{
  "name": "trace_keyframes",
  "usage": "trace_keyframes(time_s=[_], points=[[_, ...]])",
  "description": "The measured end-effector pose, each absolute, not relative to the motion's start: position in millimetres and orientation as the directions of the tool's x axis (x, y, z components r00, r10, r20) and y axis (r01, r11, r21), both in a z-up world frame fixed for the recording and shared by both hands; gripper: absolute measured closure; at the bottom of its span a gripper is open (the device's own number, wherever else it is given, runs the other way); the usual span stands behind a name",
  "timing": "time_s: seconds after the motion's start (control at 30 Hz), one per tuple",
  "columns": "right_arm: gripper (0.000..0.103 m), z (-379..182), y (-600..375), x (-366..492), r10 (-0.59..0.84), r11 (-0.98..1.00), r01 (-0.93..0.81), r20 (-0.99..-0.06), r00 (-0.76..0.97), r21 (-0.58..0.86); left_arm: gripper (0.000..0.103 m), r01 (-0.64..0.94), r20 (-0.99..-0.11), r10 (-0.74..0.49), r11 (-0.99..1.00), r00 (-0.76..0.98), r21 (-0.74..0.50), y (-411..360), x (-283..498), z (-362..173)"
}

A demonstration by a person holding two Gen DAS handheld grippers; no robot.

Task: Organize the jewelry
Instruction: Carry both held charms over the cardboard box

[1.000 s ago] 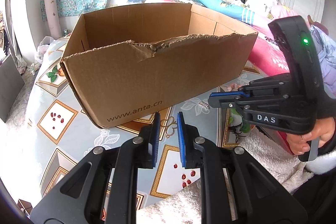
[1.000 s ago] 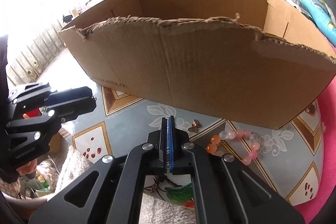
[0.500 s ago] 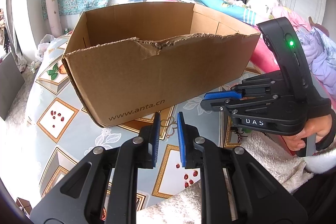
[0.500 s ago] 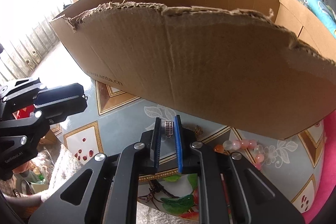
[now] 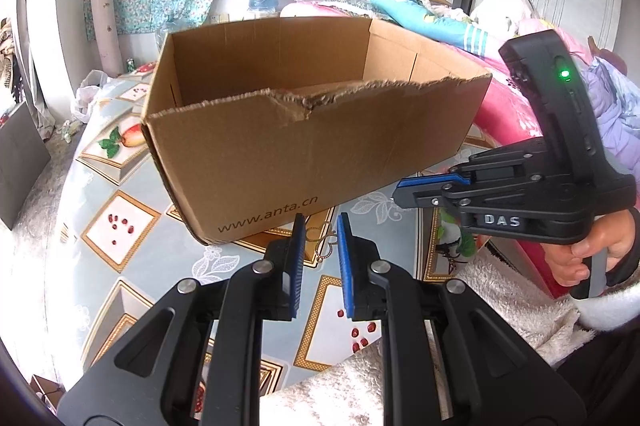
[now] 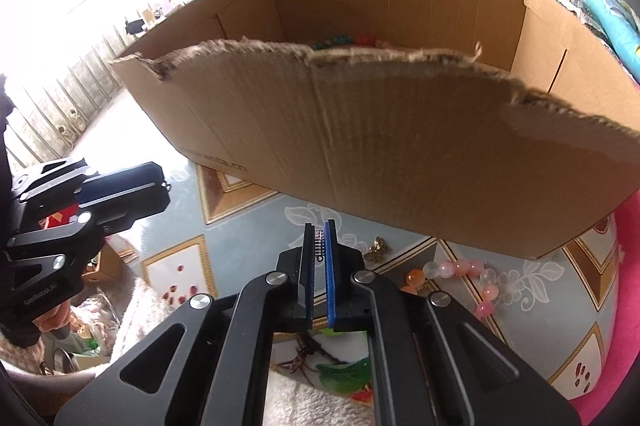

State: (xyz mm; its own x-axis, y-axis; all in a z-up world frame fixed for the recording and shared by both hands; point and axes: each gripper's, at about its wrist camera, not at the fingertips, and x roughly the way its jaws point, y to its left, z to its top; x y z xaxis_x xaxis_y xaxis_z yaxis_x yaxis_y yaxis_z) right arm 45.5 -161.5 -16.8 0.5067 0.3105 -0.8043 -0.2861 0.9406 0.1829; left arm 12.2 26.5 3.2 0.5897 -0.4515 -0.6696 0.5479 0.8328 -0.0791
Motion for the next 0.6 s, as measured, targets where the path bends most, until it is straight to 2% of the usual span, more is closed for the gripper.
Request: trace_keyframes(time_s=[0.2, 0.3, 0.4, 0.5, 0.6], points=[[0.098, 33, -169, 25, 0.396, 0.91, -0.354, -0.71, 0.582, 0.217, 0.088, 0.565, -0.604, -0.477, 0.823, 0.639, -0.051, 28, -7, 44], [0.098, 68, -181, 23, 0.456, 0.886, -0.388, -0.623, 0.635, 0.253, 0.088, 0.589, -0.555, -0.526, 0.804, 0.644, -0.079, 28, -9, 73], [0.098, 93, -189, 38, 0.469, 0.881, -0.404, -0.577, 0.668, 0.248, 0.088, 0.612, -0.534, -0.57, 0.782, 0.624, -0.12, 28, 7, 97], [0.098, 101, -198, 72, 0.451, 0.888, -0.4, -0.609, 0.652, 0.228, 0.088, 0.621, -0.569, -0.573, 0.772, 0.59, -0.135, 20, 37, 109], [0.099, 89, -207, 119, 0.451, 0.885, -0.376, -0.705, 0.548, 0.275, 0.088, 0.623, -0.665, -0.531, 0.772, 0.525, -0.125, 2, 76, 105]])
